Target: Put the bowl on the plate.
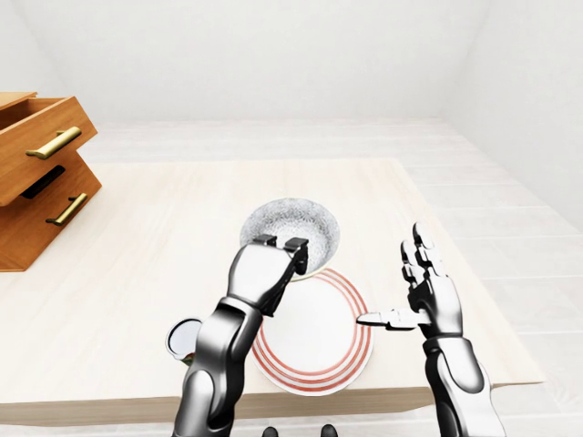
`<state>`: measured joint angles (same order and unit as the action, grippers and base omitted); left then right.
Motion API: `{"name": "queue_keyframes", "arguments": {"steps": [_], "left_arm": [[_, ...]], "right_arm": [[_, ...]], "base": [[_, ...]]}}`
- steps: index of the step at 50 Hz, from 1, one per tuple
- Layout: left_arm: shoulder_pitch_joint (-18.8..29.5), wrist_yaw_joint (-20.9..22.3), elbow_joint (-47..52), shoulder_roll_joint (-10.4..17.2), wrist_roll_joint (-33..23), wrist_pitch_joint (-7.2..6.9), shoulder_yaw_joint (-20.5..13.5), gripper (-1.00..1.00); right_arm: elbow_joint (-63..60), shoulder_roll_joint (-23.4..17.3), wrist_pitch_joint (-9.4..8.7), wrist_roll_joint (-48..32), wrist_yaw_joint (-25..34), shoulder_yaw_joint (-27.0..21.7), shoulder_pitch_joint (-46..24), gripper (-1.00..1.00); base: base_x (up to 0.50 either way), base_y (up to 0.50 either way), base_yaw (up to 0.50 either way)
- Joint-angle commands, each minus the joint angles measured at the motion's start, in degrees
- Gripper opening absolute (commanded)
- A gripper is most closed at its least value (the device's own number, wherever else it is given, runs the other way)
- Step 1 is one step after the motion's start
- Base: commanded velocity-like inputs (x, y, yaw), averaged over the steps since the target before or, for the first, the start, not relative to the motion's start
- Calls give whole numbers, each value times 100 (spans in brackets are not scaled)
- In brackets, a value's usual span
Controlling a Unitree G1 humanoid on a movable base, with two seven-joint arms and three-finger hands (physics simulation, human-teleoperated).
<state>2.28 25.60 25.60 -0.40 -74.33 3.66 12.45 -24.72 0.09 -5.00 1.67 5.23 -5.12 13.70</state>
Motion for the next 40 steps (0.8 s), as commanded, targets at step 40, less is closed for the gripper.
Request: {"name": "queue_keyframes", "arguments": {"steps": [40], "left_arm": [[-973, -878, -53, 81, -22, -194, 1069, -100]], "right_arm": [[-112, 180, 0, -8, 319, -463, 546, 100]], "base": [[0, 0, 0]]}}
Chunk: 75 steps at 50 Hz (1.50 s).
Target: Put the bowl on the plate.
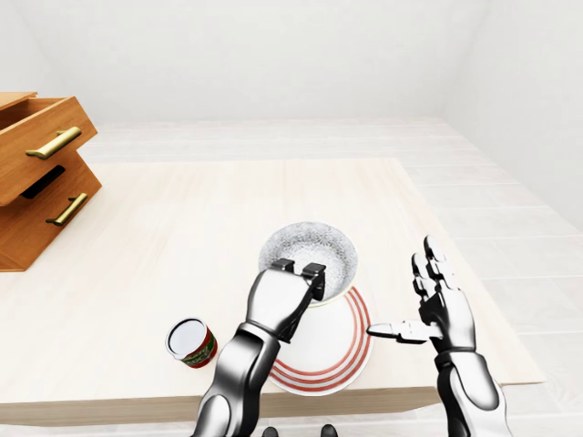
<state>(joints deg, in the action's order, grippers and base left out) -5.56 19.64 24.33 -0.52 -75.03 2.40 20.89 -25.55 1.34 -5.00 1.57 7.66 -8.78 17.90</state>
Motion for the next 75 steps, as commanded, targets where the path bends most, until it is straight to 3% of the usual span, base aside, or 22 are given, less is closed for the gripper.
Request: {"name": "queue_keyframes", "arguments": {"steps": [1, 6, 28, 35, 51, 64, 75], "left_arm": [[-213, -313, 78, 85, 100, -82, 215, -100], [-376, -400, 120, 128, 60, -121, 347, -100], [-723, -685, 85, 320, 141, -366, 775, -100], [-659, -668, 128, 387, 195, -459, 733, -100], [-902, -881, 44, 475, 321, -502, 857, -100], [-815, -1119, -301, 563, 332, -447, 805, -100], [-652, -1159, -564, 465, 447, -317, 655, -100]], "right_arm": [[-39, 61, 0, -3, 79, -105, 137, 100], [23, 92, 70, -21, 103, -110, 166, 100], [-15, 126, 64, -34, 143, -133, 170, 100], [-37, 126, 46, -35, 137, -128, 169, 100], [-33, 63, 0, -55, 112, -100, -33, 100], [-129, 49, 0, -54, 96, -98, -49, 100], [-330, 48, 0, -70, 110, -100, 11, 100]], "base": [[0, 0, 0], [0, 0, 0], [0, 0, 0], [0, 0, 0], [0, 0, 0], [0, 0, 0], [0, 0, 0]]}}
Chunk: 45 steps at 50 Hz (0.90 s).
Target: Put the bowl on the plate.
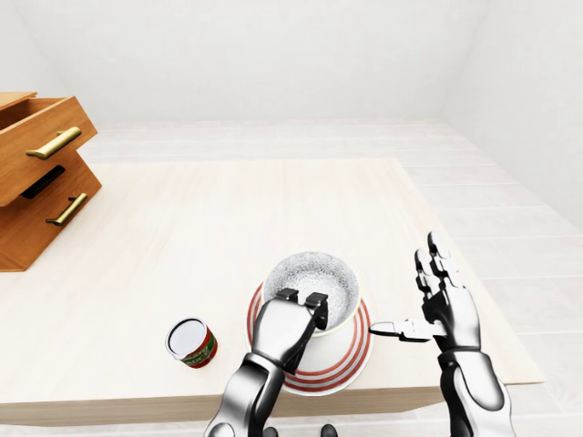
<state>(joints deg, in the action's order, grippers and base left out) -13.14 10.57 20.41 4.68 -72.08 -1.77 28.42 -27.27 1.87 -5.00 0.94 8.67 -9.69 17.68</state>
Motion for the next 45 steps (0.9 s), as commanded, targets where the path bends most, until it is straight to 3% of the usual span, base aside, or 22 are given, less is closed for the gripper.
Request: {"name": "queue_keyframes", "arguments": {"steps": [1, 11, 39, 42, 43, 45], "left_arm": [[116, -264, -205, -45, 89, 105, -92, -100], [48, -306, -269, -83, 152, 186, -58, -100], [-38, -243, -239, -56, 275, 34, -70, -100], [-33, -217, -237, -29, 235, 38, -58, -95], [-23, -226, -217, -20, 198, 39, -54, -80], [-45, -185, -214, -57, 330, 21, -81, -80]], "right_arm": [[-168, -2, 0, -17, 14, -7, 49, 100], [-134, 41, 0, -48, 22, -11, 64, 100], [-100, 37, 0, -38, 0, 48, 51, 100], [-87, 34, 0, -38, -4, 52, 54, 100], [-74, 33, 0, -42, -8, 51, 56, 100], [-81, 29, 0, -43, -10, 61, 45, 100]], "base": [[0, 0, 0], [0, 0, 0], [0, 0, 0], [0, 0, 0], [0, 0, 0], [0, 0, 0]]}}
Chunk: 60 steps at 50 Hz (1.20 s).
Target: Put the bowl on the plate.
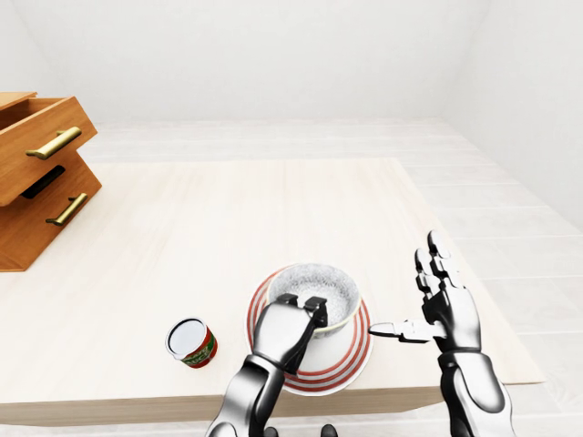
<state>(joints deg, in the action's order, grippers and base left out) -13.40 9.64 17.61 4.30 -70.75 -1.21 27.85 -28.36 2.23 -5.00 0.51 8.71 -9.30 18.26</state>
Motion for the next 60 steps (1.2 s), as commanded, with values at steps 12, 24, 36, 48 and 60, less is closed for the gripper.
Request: {"name": "queue_keyframes", "arguments": {"steps": [12, 24, 36, 48, 60], "left_arm": [[-1, -67, 75, 13, 167, -38, -39, -49], [-33, -3, 127, 19, 196, -70, -70, -35], [-96, 30, 122, 51, 146, -107, -17, -18], [-161, 26, 116, 117, 70, -125, 36, 23], [-183, 60, 134, 146, 63, -199, 23, 70]], "right_arm": [[7, -51, 0, -14, -42, 31, -152, 100], [96, -93, 0, 1, -58, 40, -270, 100], [169, -94, 0, 3, -73, 71, -249, 100], [155, -89, 0, 2, -73, 86, -209, 100], [173, -86, 0, 0, -89, 109, -196, 100]], "base": [[0, 0, 0], [0, 0, 0], [0, 0, 0], [0, 0, 0], [0, 0, 0]]}}
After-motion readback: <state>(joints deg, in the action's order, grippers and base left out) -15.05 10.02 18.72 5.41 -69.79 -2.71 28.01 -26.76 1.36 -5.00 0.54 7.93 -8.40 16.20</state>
